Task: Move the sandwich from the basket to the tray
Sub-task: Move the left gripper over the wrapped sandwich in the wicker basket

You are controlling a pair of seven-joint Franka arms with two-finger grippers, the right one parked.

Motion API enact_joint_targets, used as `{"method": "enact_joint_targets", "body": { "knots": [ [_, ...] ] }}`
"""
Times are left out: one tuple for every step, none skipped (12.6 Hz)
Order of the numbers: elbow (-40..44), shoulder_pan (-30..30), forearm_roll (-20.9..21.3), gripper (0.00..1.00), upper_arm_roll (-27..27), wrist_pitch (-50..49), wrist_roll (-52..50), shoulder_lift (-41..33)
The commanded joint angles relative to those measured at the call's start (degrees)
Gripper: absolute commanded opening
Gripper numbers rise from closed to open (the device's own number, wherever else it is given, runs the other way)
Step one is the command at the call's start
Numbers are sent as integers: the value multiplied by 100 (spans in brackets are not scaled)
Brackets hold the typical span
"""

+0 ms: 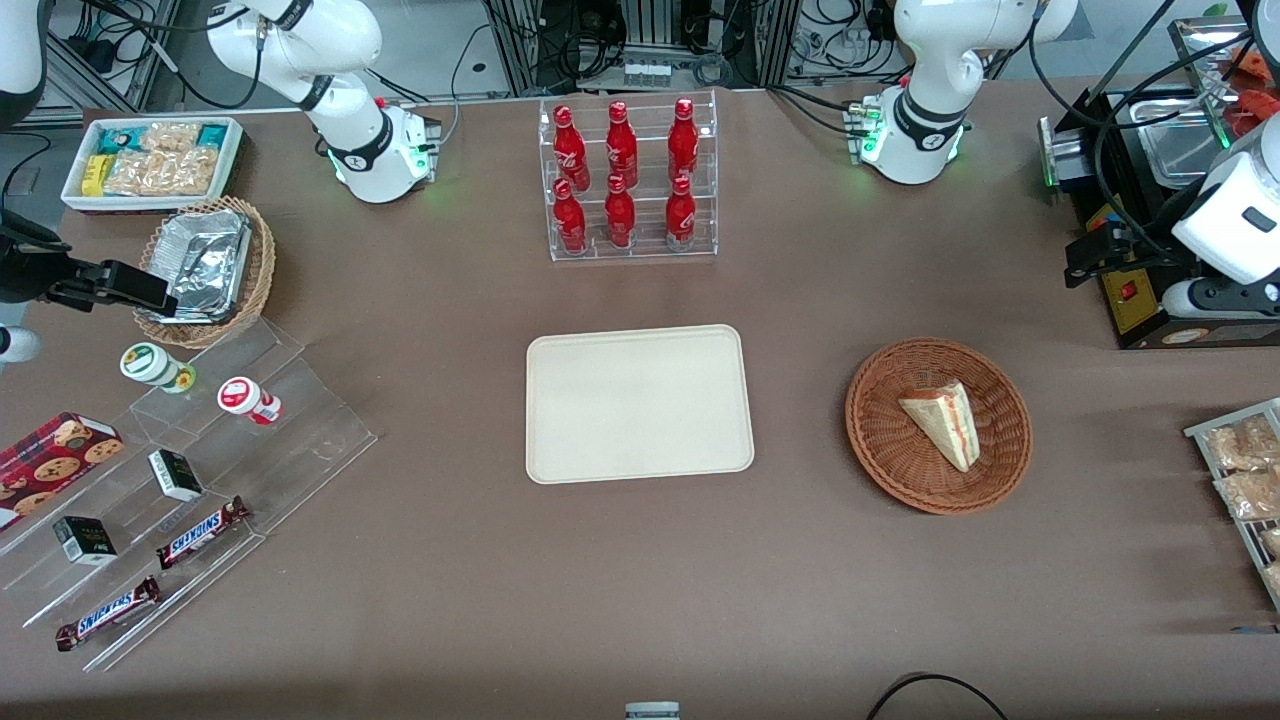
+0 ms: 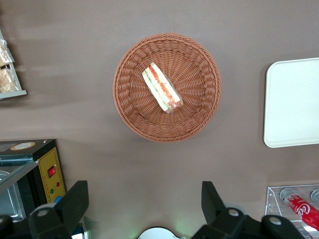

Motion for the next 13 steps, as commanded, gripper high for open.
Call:
{"method": "enact_joint_targets", "body": {
  "knots": [
    [17,-24,70,100,9,94,88,-38],
    [-1,-24,70,100,9,112,88,-21],
    [-53,-24,79,100,9,208,88,14],
    [-211,-24,87,100,9,418,88,23],
    [-404,-24,87,100,9,664,88,32],
    [-606,-16,87,100,9,823,88,32],
    [-782,-24,87,100,9,1042,88,67],
    [-940,-24,87,100,9,1270,88,111],
    [-1151,-24,87,100,9,1577,88,163],
    [-1414,-24,96,100,9,1937,88,199],
    [-1695,-24,87,100,9,2323,80,260],
    [-1889,-16,87,100,9,2597,79,365],
    [-2004,-24,96,100,9,2791,62,496]
  ]
}}
